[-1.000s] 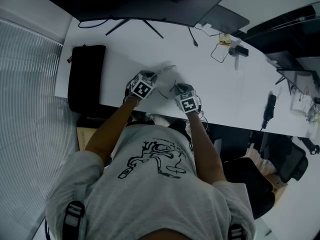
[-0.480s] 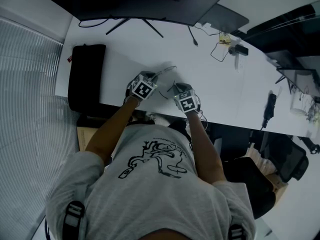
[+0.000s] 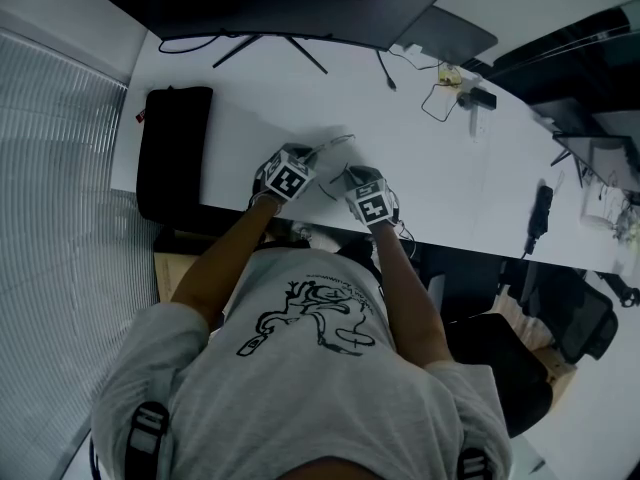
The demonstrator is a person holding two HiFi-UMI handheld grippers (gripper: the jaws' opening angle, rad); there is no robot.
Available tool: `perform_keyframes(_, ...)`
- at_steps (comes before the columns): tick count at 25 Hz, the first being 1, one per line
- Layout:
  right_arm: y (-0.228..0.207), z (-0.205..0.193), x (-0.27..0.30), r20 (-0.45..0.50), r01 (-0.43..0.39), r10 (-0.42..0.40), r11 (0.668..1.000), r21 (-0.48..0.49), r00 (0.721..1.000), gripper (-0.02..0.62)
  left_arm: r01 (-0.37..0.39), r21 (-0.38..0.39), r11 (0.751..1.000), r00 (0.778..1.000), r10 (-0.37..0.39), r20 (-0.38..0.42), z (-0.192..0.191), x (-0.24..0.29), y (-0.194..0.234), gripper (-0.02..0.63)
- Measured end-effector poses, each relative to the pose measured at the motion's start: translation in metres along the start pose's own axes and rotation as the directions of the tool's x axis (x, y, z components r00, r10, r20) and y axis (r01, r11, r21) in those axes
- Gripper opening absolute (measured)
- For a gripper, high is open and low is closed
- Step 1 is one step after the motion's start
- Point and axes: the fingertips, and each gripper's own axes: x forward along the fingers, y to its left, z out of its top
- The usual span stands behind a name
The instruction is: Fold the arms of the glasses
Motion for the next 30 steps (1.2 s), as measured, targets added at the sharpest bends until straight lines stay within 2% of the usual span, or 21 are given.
perform_keyframes(30,0.018,0.002,-0.002,0.005,-0.018,0.018,1.000,-0.011,1.000,0.048,0.028,0.011,1.000,1.000,-0.027,-0.006,-0.011,-0.006,-0.025,0.060)
